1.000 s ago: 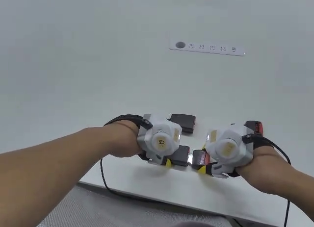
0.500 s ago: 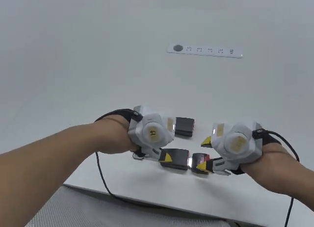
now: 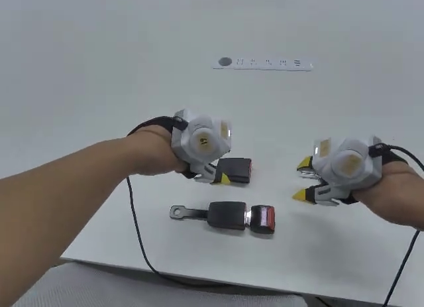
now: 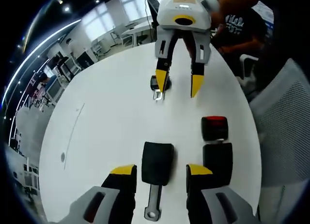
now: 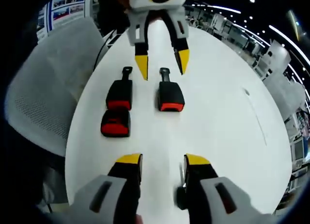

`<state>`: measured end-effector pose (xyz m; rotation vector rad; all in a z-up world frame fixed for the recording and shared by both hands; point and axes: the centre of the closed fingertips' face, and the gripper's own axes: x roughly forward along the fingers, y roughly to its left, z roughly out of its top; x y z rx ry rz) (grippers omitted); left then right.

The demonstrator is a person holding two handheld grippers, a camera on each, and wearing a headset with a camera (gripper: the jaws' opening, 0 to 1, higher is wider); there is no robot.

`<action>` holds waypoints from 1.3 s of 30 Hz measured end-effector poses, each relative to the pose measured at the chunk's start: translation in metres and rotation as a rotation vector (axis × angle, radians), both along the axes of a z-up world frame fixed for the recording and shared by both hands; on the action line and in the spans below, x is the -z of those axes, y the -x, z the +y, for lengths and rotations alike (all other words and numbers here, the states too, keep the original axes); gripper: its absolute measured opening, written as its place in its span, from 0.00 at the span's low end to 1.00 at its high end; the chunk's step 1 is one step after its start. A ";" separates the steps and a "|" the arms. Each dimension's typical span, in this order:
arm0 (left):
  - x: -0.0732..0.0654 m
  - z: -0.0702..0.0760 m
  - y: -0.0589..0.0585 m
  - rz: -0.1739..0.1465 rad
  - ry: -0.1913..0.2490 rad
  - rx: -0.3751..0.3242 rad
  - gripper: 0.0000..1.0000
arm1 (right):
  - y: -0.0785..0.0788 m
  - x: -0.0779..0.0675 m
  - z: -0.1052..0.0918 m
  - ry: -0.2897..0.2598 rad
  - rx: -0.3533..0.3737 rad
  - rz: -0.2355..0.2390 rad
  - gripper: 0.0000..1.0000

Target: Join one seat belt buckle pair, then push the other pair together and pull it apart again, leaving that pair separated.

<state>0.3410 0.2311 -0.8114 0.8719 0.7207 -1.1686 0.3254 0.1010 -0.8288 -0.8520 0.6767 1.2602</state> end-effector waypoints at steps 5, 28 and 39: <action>0.012 0.001 -0.010 0.015 -0.022 0.014 0.45 | -0.023 0.006 -0.030 0.034 0.044 0.002 0.37; 0.048 0.008 -0.009 0.056 -0.097 0.088 0.33 | -0.034 0.028 -0.059 0.099 0.029 0.099 0.34; 0.049 0.010 -0.011 0.069 -0.103 0.075 0.32 | -0.037 0.027 -0.055 0.096 0.047 0.109 0.35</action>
